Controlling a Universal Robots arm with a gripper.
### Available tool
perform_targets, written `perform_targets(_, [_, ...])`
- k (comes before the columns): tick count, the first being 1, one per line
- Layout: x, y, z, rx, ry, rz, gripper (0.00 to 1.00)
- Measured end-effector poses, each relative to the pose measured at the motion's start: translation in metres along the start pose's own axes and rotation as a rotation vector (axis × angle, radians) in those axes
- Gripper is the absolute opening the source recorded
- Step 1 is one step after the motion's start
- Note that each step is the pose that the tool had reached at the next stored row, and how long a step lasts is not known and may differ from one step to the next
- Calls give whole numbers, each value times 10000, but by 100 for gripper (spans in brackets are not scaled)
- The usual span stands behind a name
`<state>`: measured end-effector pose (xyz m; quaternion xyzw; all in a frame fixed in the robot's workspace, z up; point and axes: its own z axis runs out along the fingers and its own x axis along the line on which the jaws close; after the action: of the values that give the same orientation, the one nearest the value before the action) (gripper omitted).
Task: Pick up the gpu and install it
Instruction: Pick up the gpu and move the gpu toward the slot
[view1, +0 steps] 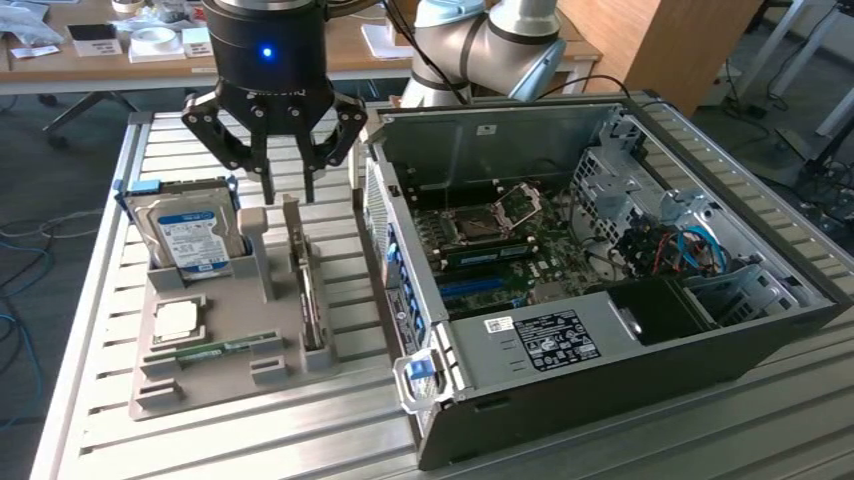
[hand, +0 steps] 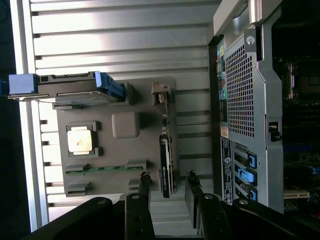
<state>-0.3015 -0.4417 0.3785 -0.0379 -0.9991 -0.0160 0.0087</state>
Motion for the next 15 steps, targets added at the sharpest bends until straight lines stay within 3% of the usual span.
perform_targets(15, [0, 0, 5, 0, 1, 0, 42])
